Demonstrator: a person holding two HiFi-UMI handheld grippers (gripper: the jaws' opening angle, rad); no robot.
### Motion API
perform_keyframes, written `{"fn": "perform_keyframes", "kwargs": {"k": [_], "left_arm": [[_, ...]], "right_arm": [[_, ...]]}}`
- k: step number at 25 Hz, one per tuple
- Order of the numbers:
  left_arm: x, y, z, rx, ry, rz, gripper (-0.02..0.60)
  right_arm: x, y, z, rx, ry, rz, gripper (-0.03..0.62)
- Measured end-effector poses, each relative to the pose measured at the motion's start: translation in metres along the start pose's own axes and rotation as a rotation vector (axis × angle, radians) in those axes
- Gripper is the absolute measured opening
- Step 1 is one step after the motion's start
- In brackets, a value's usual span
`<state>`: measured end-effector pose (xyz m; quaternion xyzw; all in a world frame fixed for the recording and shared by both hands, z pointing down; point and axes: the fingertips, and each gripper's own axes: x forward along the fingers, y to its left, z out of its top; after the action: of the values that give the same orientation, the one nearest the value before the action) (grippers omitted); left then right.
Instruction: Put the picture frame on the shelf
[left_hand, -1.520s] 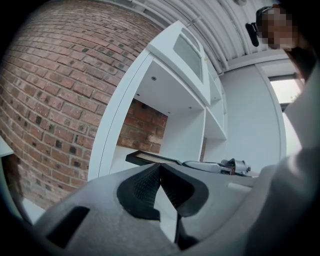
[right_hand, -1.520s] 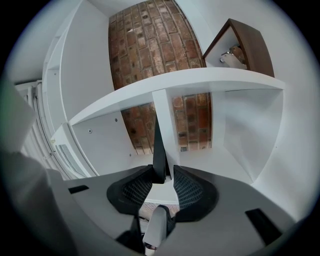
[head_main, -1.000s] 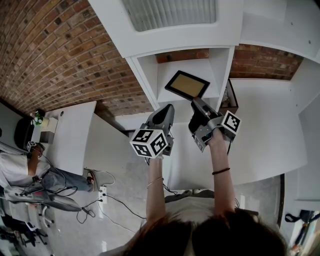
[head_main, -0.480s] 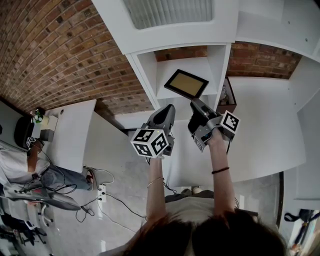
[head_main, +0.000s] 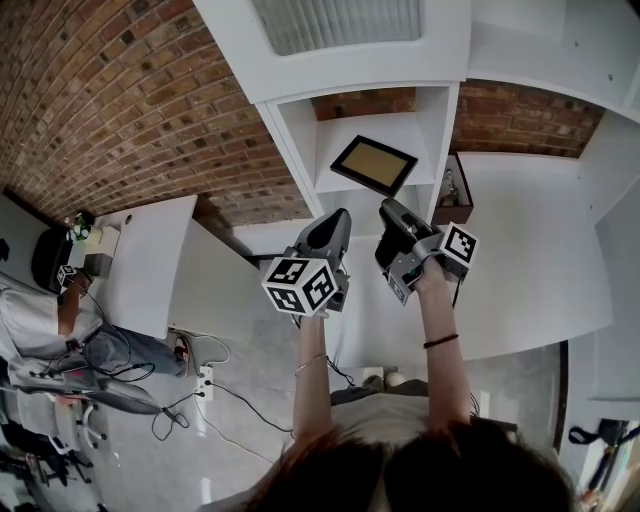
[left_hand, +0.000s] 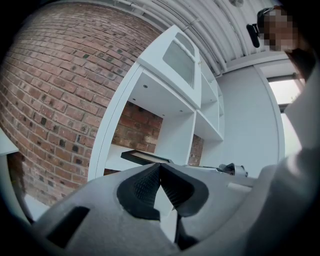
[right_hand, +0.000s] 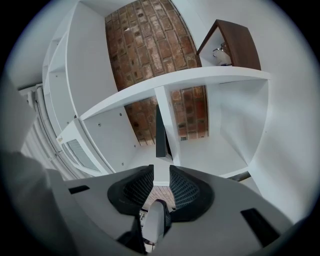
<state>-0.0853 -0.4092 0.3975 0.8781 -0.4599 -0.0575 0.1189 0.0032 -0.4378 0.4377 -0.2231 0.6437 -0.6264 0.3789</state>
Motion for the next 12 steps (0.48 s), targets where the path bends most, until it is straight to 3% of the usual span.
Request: {"fn": "perform_keyframes", "kwargs": {"k": [12], "left_arm": [[-0.01, -0.026, -0.007, 0.001, 0.002, -0.008, 0.011]], "right_arm": [[-0.026, 0.014, -0.008, -0.013, 0.011, 0.026, 0.052]]}}
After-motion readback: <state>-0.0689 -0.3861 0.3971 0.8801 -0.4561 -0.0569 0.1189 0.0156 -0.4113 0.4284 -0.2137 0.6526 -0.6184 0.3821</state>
